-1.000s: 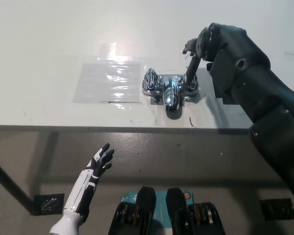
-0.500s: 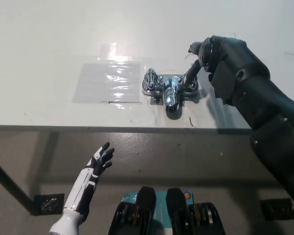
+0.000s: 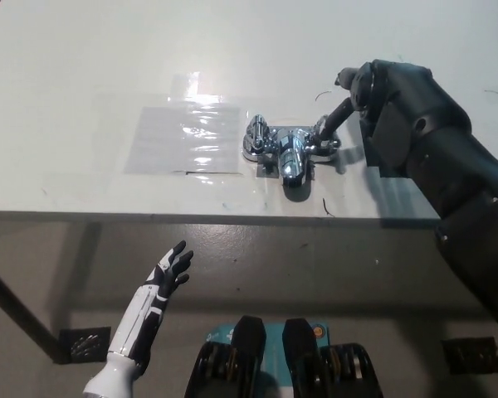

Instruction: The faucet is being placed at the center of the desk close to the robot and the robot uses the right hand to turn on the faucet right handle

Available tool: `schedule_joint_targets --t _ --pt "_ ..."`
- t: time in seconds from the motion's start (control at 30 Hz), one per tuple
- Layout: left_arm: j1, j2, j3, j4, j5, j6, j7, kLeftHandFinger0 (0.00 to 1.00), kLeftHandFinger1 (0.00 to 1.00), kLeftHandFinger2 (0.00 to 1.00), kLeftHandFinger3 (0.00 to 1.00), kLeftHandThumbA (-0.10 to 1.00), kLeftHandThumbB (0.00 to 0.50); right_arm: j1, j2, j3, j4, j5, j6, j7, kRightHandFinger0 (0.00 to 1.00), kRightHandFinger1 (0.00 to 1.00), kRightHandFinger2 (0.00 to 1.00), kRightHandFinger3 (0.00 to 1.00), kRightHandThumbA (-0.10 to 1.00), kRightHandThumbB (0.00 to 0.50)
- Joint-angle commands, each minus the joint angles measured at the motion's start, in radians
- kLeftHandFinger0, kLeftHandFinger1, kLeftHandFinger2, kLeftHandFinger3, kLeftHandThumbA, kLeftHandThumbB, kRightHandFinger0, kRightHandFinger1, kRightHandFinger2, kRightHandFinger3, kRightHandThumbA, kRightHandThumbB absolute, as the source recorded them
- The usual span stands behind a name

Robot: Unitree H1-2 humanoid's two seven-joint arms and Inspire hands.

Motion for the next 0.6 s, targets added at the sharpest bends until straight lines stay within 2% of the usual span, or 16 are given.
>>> schedule_joint_targets --t 0.0,0.1,0.23,0.33,0.5,0.53,0.57 --pt "-0.017 0.007 0.001 -0.018 0.007 -0.019 -0.002 1.0 1.0 1.0 1.0 1.0 0.119 -0.073 -0.061 0.026 0.016 -0.027 -0.018 0.085 1.0 1.0 1.0 1.0 1.0 0.306" --pt "-0.019 0.007 0.003 -0.016 0.005 -0.024 -0.001 1.0 1.0 1.0 1.0 1.0 0.106 -0.08 -0.069 0.023 0.019 -0.015 -0.005 0.119 1.0 1.0 1.0 1.0 1.0 0.316" --pt "-0.021 0.004 0.003 -0.018 0.003 -0.016 -0.001 1.0 1.0 1.0 1.0 1.0 0.123 -0.089 -0.081 0.029 0.023 -0.015 -0.021 0.205 1.0 1.0 1.0 1.0 1.0 0.291" --pt "-0.02 0.002 0.003 -0.02 0.001 -0.013 -0.001 1.0 1.0 1.0 1.0 1.0 0.121 -0.086 -0.087 0.032 0.02 -0.015 -0.031 0.217 1.0 1.0 1.0 1.0 1.0 0.276" --pt "-0.02 0.004 0.002 -0.024 0.008 -0.012 0.0 1.0 1.0 1.0 1.0 1.0 0.107 -0.083 -0.088 0.03 0.02 -0.014 -0.016 0.202 1.0 1.0 1.0 1.0 1.0 0.291" --pt "-0.021 0.004 0.001 -0.023 0.012 -0.012 0.001 1.0 1.0 1.0 1.0 1.0 0.113 -0.076 -0.09 0.024 0.014 -0.014 -0.01 0.154 1.0 1.0 1.0 1.0 1.0 0.327" --pt "-0.022 0.004 0.001 -0.023 0.01 -0.011 0.0 1.0 1.0 1.0 1.0 1.0 0.115 -0.069 -0.09 0.016 0.008 -0.011 -0.001 0.097 1.0 1.0 1.0 1.0 0.96 0.331"
